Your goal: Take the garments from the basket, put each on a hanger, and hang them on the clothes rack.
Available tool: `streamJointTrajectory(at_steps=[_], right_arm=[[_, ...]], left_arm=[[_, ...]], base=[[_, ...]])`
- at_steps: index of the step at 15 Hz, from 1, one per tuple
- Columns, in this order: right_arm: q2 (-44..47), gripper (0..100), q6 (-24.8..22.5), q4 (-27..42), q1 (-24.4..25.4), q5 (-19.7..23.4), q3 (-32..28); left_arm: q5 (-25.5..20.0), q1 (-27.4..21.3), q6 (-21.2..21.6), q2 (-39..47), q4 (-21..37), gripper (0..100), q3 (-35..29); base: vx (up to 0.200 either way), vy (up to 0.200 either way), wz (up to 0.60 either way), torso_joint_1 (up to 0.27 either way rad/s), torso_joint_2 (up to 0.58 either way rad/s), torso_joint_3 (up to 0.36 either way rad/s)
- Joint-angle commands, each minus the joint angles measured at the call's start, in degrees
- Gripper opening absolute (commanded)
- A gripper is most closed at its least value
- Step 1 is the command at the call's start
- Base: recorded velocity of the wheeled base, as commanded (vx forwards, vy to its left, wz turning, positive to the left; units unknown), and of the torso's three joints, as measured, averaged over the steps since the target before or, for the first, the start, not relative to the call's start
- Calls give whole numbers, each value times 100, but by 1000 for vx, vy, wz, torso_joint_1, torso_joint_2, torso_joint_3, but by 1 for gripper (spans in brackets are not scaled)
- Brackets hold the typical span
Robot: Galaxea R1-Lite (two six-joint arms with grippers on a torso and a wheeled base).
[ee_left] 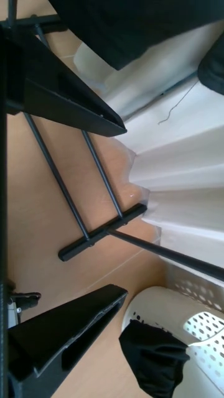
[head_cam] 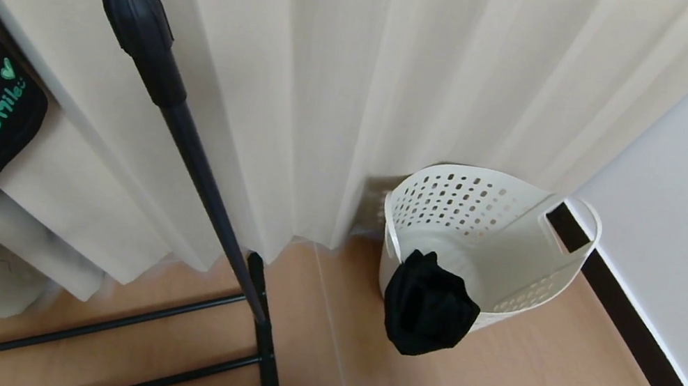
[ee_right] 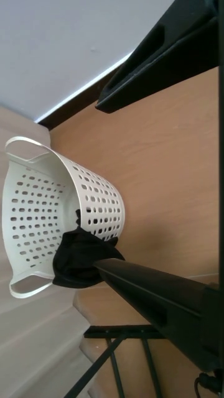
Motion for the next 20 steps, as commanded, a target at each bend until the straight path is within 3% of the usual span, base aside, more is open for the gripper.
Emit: streamJointTrajectory(at_steps=[1,13,15,18,20], right_arm=[[6,100,-1,-4,-3,4,0],[15,100,-142,58,-3,-5,0],[472,100,-151,67,-30,-22,0],[2072,100,-107,-452,181,22,-272],[3399,100,-116,-1014,595,39,-773]], left_arm=[[1,0,-1,2,2,100,0],[19,0,-1,2,2,100,0],[71,9,-36,2,2,100,0],[63,9,-19,2,2,100,0],[71,9,-27,2,-7,100,0]], base=[[0,0,0,7,7,-193],[0,0,0,4,2,-194],[0,0,0,10,-2,-71],[0,0,0,0,0,0],[0,0,0,0,0,0]])
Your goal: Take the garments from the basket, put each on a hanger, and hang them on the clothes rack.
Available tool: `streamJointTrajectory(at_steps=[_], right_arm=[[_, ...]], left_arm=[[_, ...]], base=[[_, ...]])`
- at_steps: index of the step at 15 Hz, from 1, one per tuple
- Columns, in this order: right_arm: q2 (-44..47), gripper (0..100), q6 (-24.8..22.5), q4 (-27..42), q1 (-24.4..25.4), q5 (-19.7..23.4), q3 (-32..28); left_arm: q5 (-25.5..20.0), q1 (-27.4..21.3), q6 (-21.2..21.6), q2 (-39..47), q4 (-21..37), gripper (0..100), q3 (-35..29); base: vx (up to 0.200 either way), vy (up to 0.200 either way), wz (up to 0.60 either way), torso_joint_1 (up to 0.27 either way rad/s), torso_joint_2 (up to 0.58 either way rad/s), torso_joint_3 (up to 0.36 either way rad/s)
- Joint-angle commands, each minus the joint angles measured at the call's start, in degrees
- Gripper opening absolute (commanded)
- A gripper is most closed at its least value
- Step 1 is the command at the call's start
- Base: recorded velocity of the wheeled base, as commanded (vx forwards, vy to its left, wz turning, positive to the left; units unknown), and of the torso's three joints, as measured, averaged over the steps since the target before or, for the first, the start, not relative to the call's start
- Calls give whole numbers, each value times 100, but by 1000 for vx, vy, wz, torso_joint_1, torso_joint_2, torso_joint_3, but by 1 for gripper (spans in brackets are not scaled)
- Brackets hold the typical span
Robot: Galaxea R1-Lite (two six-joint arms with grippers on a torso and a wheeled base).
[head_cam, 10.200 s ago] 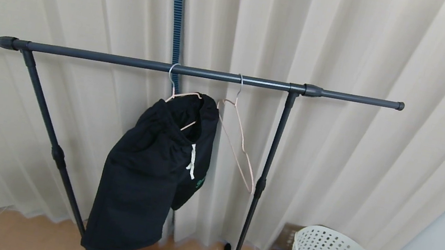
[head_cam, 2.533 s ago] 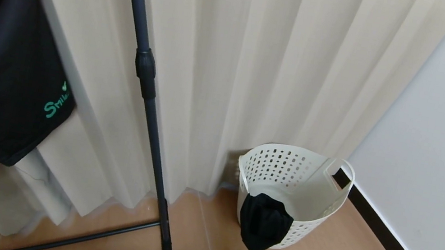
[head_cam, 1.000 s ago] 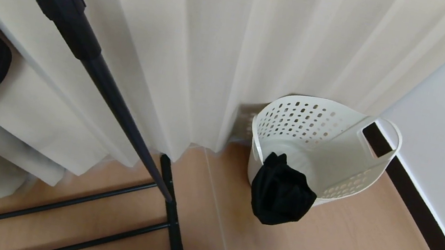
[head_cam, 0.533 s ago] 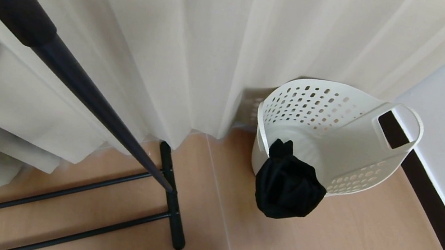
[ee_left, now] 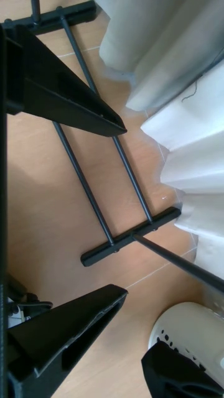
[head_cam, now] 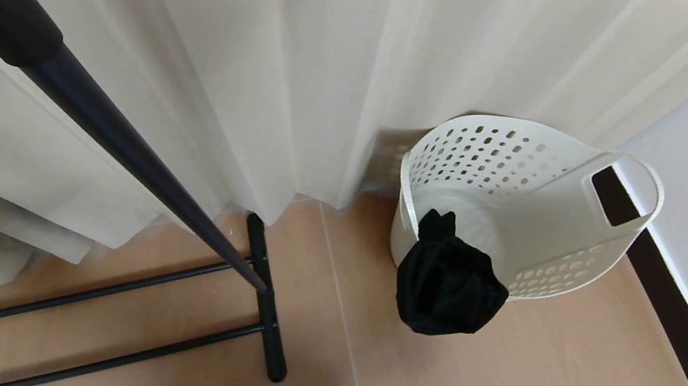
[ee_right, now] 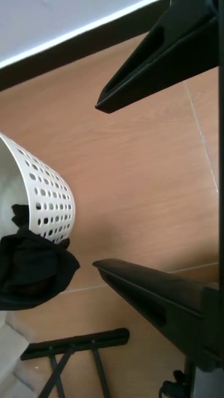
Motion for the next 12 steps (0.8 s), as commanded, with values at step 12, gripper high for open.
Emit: streamJointTrajectory(at_steps=[12], right_arm=[[7197,100,-2394,-613,864,-18,-4655]], left_arm=[[-2,1,6,2,4,100,-2]], base=[[0,0,0,0,0,0]])
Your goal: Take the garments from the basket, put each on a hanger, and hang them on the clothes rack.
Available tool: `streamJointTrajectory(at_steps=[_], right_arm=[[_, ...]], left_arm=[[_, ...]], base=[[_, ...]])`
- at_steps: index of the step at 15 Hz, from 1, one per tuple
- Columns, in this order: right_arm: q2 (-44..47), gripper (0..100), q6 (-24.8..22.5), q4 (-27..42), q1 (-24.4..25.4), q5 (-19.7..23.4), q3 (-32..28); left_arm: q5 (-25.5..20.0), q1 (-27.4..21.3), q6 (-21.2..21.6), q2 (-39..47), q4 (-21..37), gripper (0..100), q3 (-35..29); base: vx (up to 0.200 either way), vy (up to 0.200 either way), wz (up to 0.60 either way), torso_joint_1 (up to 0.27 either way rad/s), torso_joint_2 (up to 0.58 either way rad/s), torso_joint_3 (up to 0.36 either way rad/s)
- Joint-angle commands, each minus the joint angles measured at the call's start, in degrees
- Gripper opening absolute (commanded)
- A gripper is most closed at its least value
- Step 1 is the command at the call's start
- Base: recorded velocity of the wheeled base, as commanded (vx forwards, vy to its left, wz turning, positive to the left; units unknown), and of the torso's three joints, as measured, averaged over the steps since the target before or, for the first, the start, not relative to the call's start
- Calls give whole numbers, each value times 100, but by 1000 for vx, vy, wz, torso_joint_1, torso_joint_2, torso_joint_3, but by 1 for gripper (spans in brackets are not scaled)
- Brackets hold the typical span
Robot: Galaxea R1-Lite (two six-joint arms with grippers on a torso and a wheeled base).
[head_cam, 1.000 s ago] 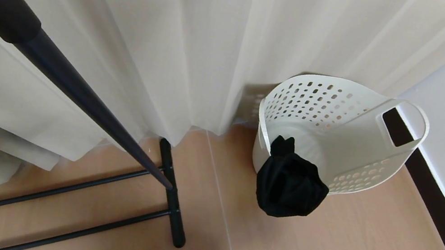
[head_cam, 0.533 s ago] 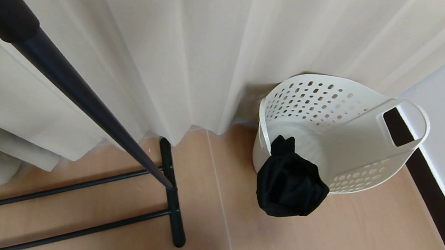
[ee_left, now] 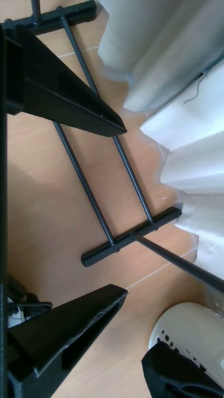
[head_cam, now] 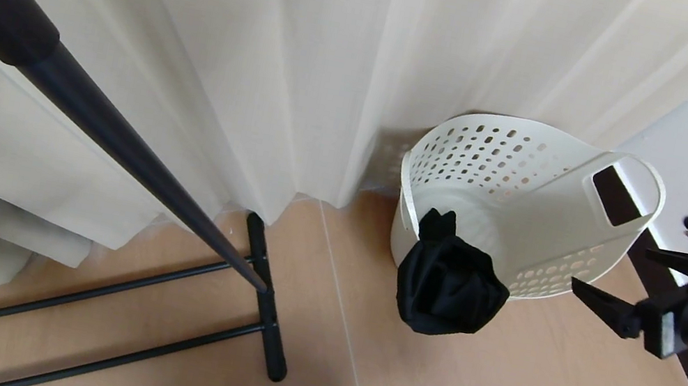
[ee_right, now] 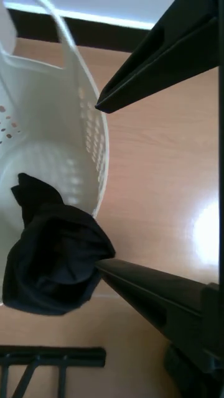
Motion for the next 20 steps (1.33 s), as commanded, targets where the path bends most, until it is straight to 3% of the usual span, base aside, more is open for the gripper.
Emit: streamJointTrajectory(at_steps=[1,5,8,20], right_arm=[[1677,100,-731,-10,84,-18,-1074],[2934,100,-977,-81,101,17,-2032],[3286,100,-968,-705,181,158,-2041],[3646,100,-986,-722,181,175,-2085]], left_arm=[[1,1,-5,2,4,100,-2],[1,1,3,2,4,100,-2],[1,1,3,2,4,100,-2],[1,1,3,-7,-5,100,-2]], base=[[0,0,0,0,0,0],[0,0,0,0,0,0],[0,0,0,0,0,0],[0,0,0,0,0,0]])
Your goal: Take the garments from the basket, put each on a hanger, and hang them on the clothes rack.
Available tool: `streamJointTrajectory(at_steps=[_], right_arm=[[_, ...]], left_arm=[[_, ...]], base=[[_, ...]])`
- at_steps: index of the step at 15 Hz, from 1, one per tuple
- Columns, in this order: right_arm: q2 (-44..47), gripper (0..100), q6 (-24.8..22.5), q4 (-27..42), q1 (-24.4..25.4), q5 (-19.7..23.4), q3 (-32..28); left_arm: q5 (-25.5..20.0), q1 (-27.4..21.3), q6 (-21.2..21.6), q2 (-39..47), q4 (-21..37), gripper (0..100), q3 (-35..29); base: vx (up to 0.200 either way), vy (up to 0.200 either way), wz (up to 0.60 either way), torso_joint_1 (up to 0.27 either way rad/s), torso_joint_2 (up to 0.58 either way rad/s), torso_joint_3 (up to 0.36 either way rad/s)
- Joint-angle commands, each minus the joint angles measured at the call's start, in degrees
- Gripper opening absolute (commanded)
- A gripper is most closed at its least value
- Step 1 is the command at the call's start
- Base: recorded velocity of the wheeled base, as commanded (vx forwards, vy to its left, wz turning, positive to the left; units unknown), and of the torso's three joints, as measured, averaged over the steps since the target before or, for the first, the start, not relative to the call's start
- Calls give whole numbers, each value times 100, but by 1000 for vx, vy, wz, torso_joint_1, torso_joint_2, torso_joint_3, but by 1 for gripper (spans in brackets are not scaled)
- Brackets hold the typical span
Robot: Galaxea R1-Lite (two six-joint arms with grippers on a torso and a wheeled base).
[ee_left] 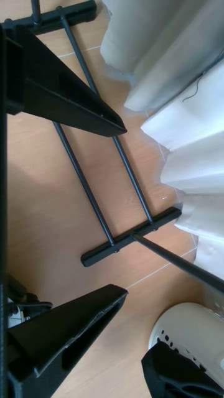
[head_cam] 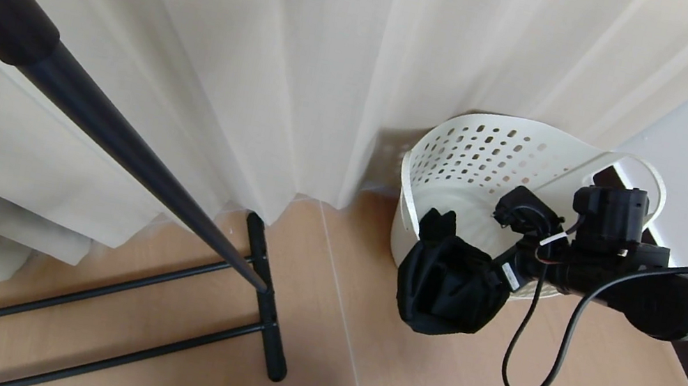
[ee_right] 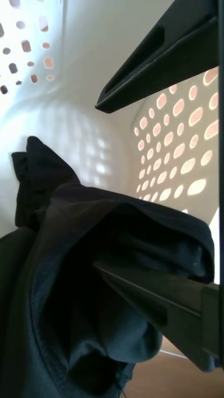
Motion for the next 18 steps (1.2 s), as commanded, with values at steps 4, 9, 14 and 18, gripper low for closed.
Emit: streamJointTrajectory(at_steps=[4,9,14,18], right_arm=[[205,100,-3,-9,-7,2,-105],[451,100,6,-9,-7,2,-281],[688,100,14,-9,-16,-7,-466],[758,100,67,-9,-16,-15,-554]], left_arm=[[-2,1,3,4,6,100,0],[-2,1,3,4,-3,100,0],[-2,1,3,4,-3,100,0],[-2,1,3,-5,6,100,0]], base=[[0,0,0,0,0,0],[0,0,0,0,0,0],[0,0,0,0,0,0],[0,0,0,0,0,0]])
